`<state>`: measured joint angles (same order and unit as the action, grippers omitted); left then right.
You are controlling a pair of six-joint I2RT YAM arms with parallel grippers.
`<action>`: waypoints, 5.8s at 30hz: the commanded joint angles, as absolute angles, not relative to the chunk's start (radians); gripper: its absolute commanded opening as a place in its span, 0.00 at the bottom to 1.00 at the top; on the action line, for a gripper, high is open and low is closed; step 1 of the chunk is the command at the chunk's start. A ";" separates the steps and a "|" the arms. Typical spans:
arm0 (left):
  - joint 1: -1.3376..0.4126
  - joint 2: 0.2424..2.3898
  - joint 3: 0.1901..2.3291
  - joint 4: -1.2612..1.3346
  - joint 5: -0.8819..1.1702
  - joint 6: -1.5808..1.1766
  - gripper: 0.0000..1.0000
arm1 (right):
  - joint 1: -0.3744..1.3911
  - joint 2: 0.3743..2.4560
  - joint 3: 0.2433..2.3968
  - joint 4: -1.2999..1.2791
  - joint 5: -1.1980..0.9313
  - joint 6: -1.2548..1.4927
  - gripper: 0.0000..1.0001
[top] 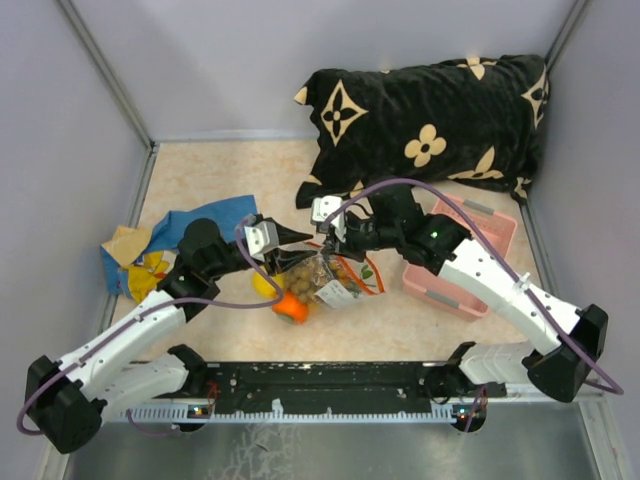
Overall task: Place the food in the zip-top bag and seal the zipper
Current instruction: Zip the zipper food storage bag at the center of the board.
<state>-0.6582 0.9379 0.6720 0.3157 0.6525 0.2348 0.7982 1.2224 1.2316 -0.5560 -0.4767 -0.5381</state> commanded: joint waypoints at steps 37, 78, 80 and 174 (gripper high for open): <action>-0.628 0.972 0.791 0.214 0.691 0.275 0.00 | 0.816 1.177 1.291 -0.621 -0.374 -0.576 0.00; -0.589 0.900 0.572 0.424 0.266 0.065 0.16 | 0.793 1.126 1.331 -0.856 -0.110 -0.399 0.00; -0.589 0.920 0.614 0.392 0.379 0.099 0.27 | 0.793 1.151 1.352 -0.861 -0.117 -0.409 0.00; -0.654 1.099 0.721 0.143 0.283 0.230 0.00 | 0.701 0.939 1.151 -0.821 0.092 -0.260 0.00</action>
<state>-0.6762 1.1076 0.7208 0.1394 0.3527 0.2420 0.7238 0.9714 1.1721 -0.8707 0.0692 -0.2935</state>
